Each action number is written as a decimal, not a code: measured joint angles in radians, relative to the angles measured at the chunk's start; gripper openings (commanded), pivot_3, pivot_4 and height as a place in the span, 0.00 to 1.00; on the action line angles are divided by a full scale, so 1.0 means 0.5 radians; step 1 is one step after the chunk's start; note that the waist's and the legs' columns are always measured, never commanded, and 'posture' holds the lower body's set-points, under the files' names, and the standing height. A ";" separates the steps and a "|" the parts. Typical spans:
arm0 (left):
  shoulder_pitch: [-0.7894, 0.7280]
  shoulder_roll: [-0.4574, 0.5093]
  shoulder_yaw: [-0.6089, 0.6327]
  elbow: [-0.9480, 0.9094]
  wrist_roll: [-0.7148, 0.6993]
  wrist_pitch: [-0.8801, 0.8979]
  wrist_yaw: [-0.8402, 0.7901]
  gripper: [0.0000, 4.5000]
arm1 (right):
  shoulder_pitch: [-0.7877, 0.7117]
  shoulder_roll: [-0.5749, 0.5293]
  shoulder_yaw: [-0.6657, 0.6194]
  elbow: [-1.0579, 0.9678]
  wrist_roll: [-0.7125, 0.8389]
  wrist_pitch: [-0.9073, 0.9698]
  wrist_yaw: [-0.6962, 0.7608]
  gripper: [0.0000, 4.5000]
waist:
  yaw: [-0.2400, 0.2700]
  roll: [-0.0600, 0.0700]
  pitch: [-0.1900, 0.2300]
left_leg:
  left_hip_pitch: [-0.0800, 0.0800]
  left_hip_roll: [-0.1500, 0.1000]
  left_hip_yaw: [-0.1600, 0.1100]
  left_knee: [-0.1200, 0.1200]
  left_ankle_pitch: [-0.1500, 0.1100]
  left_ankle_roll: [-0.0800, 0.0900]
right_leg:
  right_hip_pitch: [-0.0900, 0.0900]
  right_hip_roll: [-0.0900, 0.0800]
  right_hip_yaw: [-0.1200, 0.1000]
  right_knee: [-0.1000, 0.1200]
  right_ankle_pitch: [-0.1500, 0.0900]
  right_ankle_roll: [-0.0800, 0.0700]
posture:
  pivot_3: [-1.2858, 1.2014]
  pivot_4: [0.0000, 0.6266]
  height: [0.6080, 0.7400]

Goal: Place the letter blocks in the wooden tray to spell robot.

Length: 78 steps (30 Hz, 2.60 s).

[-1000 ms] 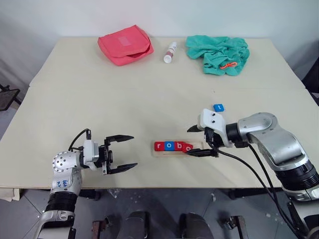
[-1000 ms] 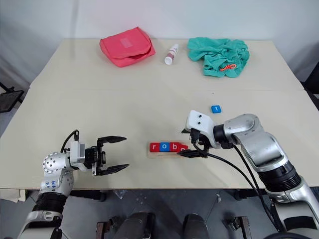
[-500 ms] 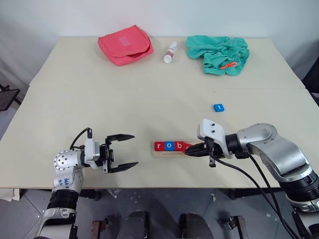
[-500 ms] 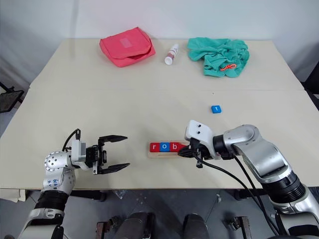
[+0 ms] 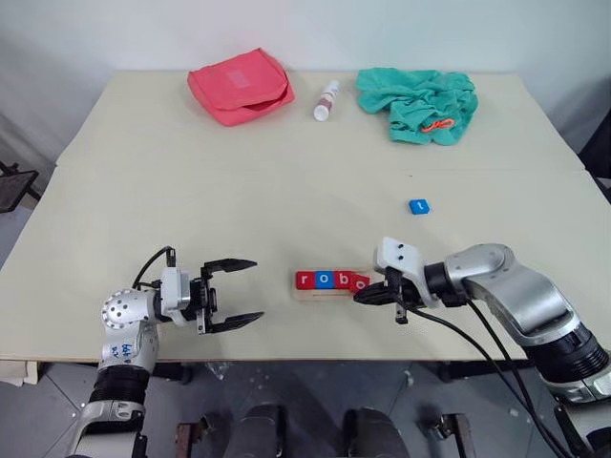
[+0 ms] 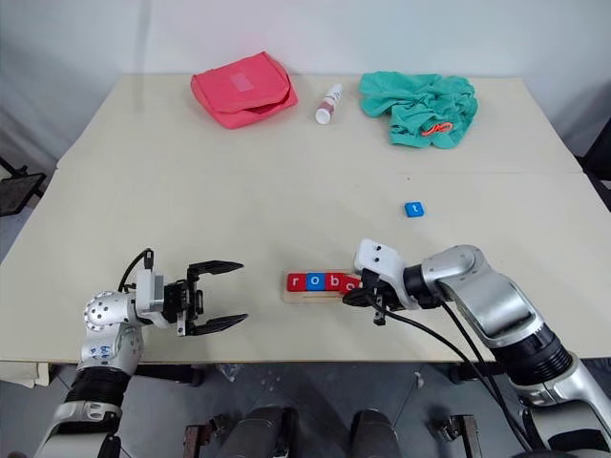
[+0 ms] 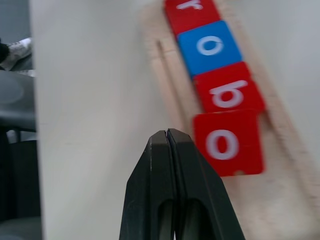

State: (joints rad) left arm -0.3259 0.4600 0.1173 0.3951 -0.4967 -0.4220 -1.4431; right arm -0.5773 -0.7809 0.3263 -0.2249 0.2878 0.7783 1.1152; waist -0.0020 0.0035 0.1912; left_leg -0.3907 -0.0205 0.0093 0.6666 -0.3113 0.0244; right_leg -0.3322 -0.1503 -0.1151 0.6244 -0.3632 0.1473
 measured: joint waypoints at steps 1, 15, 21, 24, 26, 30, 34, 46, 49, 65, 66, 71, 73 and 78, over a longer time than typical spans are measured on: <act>0.001 0.000 0.000 -0.002 0.000 0.000 0.002 1.00 | -0.014 0.002 0.000 0.015 -0.017 -0.022 0.000 0.01 | 0.001 0.000 0.000 | 0.000 0.000 0.000 0.000 0.000 0.000 | 0.000 0.000 0.000 0.000 0.000 0.000 | 0.52 0.24 1.00; 0.003 0.000 -0.001 -0.005 0.000 -0.005 0.010 1.00 | 0.030 -0.071 -0.029 -0.085 -0.015 -0.062 0.039 0.01 | 0.005 0.000 0.000 | 0.000 -0.001 -0.001 0.000 0.000 0.000 | 0.000 0.000 0.000 0.000 0.000 0.000 | 0.52 0.24 1.00; -0.007 -0.006 -0.002 -0.001 0.001 -0.007 0.010 1.00 | 0.004 -0.055 -0.071 -0.064 -0.004 -0.067 0.001 0.01 | 0.001 0.000 0.000 | 0.000 0.000 0.000 0.000 0.000 0.000 | 0.000 0.000 0.000 0.000 0.000 0.000 | 0.52 0.24 1.00; -0.028 -0.020 -0.011 0.002 0.002 -0.008 0.010 1.00 | -0.074 0.032 -0.104 0.023 -0.004 -0.074 -0.057 0.01 | 0.001 0.000 0.000 | 0.000 0.000 0.000 0.000 0.000 0.000 | 0.000 0.000 0.000 0.000 0.000 0.000 | 0.52 0.24 1.00; -0.032 -0.020 -0.013 0.004 0.002 -0.008 0.009 1.00 | -0.109 0.063 -0.118 0.073 -0.013 -0.083 -0.083 0.01 | 0.000 0.000 0.000 | 0.000 0.000 0.000 0.000 0.000 0.000 | 0.000 0.000 0.000 0.000 0.000 0.000 | 0.52 0.24 1.00; -0.031 -0.020 -0.013 0.007 0.003 -0.008 0.010 1.00 | -0.135 0.137 -0.111 0.198 -0.056 -0.153 -0.123 0.01 | 0.003 0.000 0.000 | 0.000 -0.001 -0.001 -0.001 0.000 0.000 | 0.000 0.000 -0.001 0.000 0.000 0.000 | 0.52 0.24 1.00; -0.030 -0.020 -0.013 0.007 0.003 -0.008 0.015 1.00 | -0.135 0.171 -0.078 0.288 -0.108 -0.205 -0.135 0.01 | -0.001 0.000 0.000 | 0.000 0.000 0.000 -0.001 0.000 0.000 | 0.000 0.000 -0.001 0.000 0.000 0.000 | 0.52 0.24 1.00; -0.024 -0.017 -0.012 0.004 0.004 -0.010 0.023 1.00 | -0.054 0.109 -0.042 0.211 -0.129 -0.231 -0.071 0.01 | 0.000 0.000 0.000 | 0.000 0.000 0.000 -0.001 0.000 0.000 | 0.000 0.000 0.000 0.000 0.000 0.000 | 0.52 0.24 1.00; -0.027 -0.018 -0.012 0.008 0.005 -0.010 0.023 1.00 | -0.052 0.079 -0.062 0.161 -0.119 -0.191 -0.073 0.01 | 0.001 0.000 0.000 | 0.000 0.000 0.000 -0.001 0.000 0.000 | 0.000 0.000 -0.001 0.000 0.000 0.000 | 0.52 0.24 1.00; -0.070 -0.028 -0.021 0.038 0.012 -0.031 0.019 1.00 | 0.155 -0.079 -0.207 0.149 -0.116 -0.156 -0.124 0.01 | 0.001 -0.001 0.000 | 0.000 0.000 0.001 -0.001 0.000 0.000 | 0.001 0.000 -0.001 -0.001 0.000 0.000 | 0.52 0.24 1.00; -0.070 -0.028 -0.021 0.038 0.013 -0.031 0.019 1.00 | 0.155 -0.078 -0.206 0.152 -0.117 -0.162 -0.126 0.01 | 0.001 -0.001 0.000 | 0.000 0.000 0.000 -0.001 0.000 0.000 | 0.001 0.000 -0.001 -0.001 0.000 0.000 | 0.52 0.24 1.00; -0.070 -0.028 -0.021 0.038 0.014 -0.031 0.019 1.00 | 0.153 -0.048 -0.202 0.161 -0.117 -0.166 -0.141 0.01 | 0.004 -0.001 0.000 | 0.000 0.000 0.000 0.000 0.000 0.000 | 0.001 0.000 -0.001 -0.001 0.000 0.000 | 0.52 0.24 1.00; -0.070 -0.028 -0.020 0.038 0.014 -0.031 0.019 1.00 | 0.147 -0.019 -0.198 0.165 -0.118 -0.167 -0.152 0.01 | 0.002 -0.001 0.000 | 0.000 0.000 0.000 0.000 0.000 0.000 | 0.001 0.000 -0.001 -0.001 0.000 0.000 | 0.52 0.24 1.00; -0.069 -0.027 -0.020 0.037 0.014 -0.031 0.020 1.00 | 0.102 0.034 -0.188 0.232 -0.137 -0.201 -0.165 0.01 | 0.001 -0.001 0.000 | 0.000 0.000 0.000 0.000 0.000 0.000 | 0.001 0.000 -0.001 -0.001 0.000 0.000 | 0.52 0.24 1.00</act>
State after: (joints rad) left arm -0.3606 0.4464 0.1075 0.4134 -0.4898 -0.4376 -1.4329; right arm -0.5263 -0.7639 0.2323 -0.1091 0.2194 0.6780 1.0328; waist -0.0015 0.0032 0.1910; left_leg -0.3908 -0.0205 0.0095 0.6664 -0.3112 0.0244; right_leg -0.3319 -0.1504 -0.1155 0.6240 -0.3632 0.1473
